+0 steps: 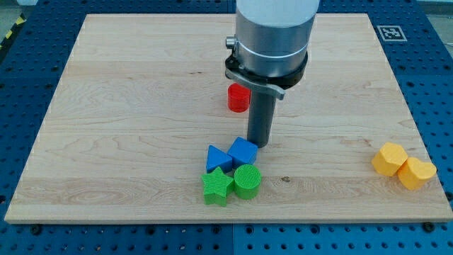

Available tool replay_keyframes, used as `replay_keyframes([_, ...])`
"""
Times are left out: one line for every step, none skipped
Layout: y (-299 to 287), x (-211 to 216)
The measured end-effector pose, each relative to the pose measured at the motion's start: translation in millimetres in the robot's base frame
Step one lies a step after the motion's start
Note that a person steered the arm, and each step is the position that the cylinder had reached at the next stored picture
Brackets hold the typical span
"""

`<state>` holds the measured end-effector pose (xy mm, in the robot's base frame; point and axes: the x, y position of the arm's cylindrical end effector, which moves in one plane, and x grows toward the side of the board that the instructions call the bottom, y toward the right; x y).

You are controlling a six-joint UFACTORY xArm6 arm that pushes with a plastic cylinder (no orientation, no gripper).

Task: Slide red circle towards top center

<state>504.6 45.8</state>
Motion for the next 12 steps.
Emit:
replay_keyframes([19.3, -20.8])
replay_keyframes([21.7, -22.8])
replay_keyframes([21.7, -22.9])
replay_keyframes([21.7, -22.9])
replay_keyframes([21.7, -33.2])
replay_keyframes([27.8, -53.2])
replay_keyframes([22.2, -53.4])
replay_keyframes([19.2, -54.9])
replay_keyframes([-4.8, -54.7])
replay_keyframes([-36.2, -68.2])
replay_keyframes([-67.1, -87.4])
replay_keyframes([-64.9, -107.0])
